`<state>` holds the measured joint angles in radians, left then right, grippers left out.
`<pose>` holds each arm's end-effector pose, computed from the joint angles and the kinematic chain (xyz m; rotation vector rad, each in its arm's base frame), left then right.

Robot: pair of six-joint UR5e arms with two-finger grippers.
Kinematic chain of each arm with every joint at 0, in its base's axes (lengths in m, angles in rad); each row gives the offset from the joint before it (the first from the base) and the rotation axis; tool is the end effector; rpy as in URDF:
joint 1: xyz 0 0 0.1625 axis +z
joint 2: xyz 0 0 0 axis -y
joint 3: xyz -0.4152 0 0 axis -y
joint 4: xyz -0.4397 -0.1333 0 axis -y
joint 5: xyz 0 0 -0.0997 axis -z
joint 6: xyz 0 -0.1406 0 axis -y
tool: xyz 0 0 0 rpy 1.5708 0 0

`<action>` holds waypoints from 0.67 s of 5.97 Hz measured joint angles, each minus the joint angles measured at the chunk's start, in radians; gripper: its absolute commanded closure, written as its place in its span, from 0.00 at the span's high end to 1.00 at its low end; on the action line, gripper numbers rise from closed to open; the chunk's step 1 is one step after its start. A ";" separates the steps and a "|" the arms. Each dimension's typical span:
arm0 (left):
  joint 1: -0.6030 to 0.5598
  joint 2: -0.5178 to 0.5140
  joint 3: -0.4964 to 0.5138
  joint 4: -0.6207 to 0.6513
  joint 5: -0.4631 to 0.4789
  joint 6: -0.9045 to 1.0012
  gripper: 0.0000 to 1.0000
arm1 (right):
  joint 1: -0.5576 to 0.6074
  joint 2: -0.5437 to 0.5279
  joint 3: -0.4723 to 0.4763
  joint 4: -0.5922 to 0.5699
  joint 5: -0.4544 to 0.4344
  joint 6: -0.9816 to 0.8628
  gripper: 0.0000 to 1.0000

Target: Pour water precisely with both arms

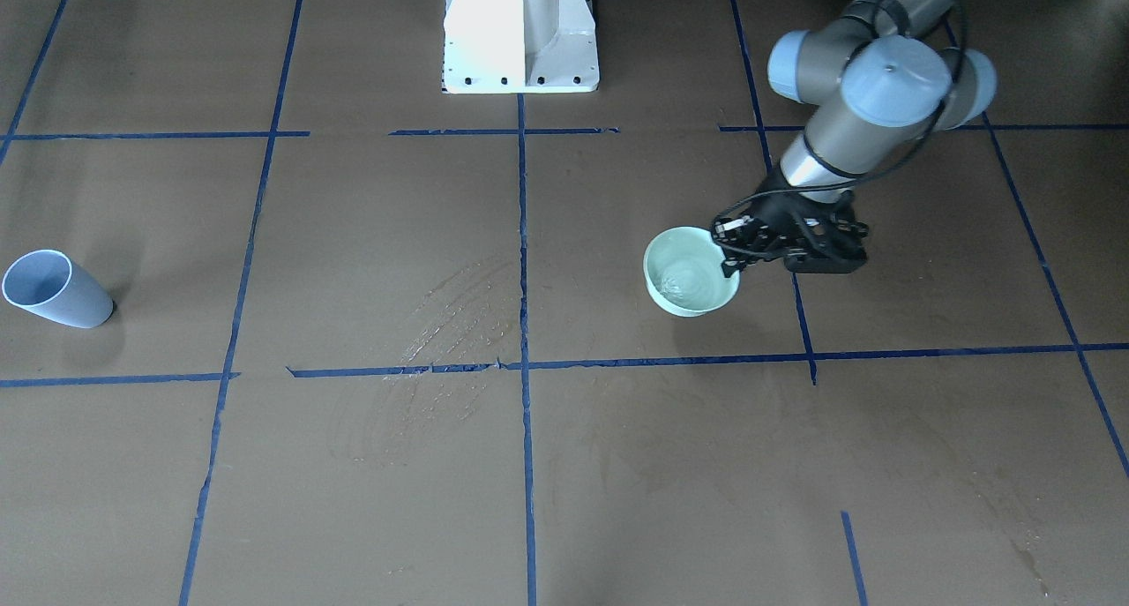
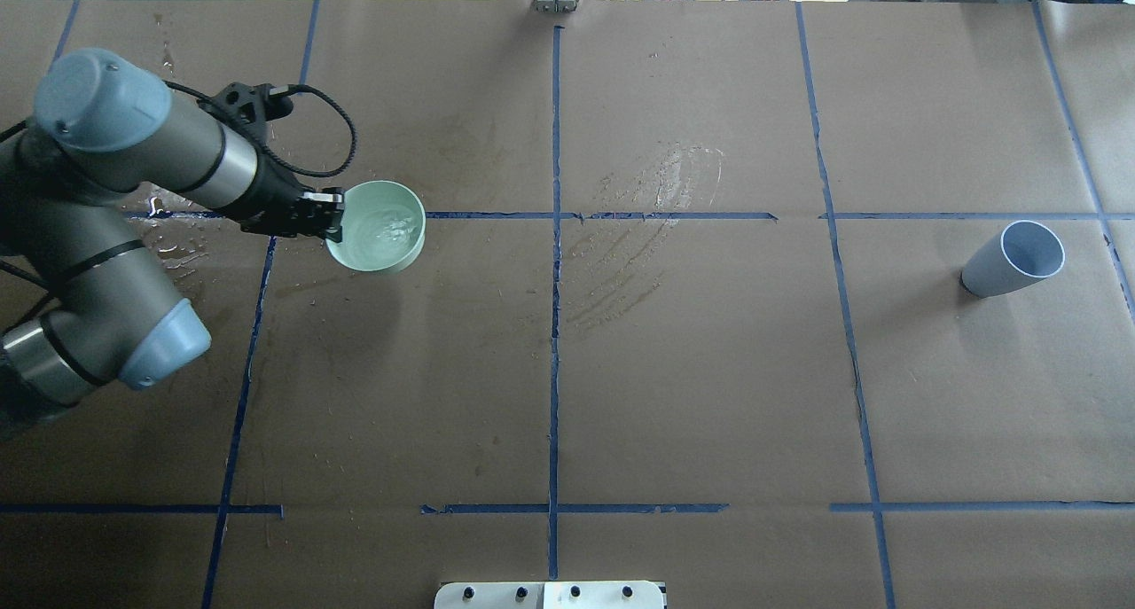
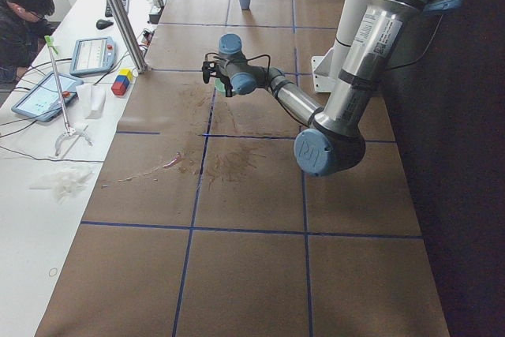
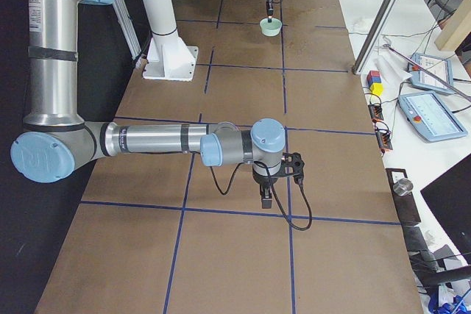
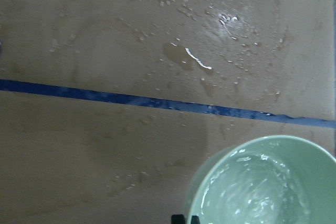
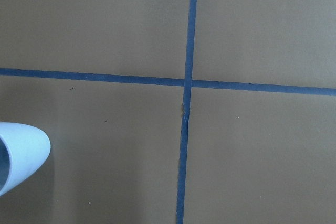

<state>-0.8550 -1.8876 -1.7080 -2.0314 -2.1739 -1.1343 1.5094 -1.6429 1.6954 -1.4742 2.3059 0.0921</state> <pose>0.4039 -0.5460 0.3559 0.0857 1.0414 -0.1041 0.0068 -0.5247 0.6419 0.0856 -0.7424 -0.0255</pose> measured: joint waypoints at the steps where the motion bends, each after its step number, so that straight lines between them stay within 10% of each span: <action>1: -0.081 0.101 0.005 -0.055 -0.080 0.117 0.00 | 0.000 0.000 0.000 0.001 0.000 0.000 1.00; 4: -0.259 0.320 0.104 -0.169 -0.199 0.479 0.00 | 0.000 0.000 0.003 0.003 0.000 0.000 1.00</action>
<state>-1.1139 -1.5672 -1.6036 -2.2002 -2.3727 -0.6554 1.5095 -1.6425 1.6981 -1.4712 2.3056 0.0916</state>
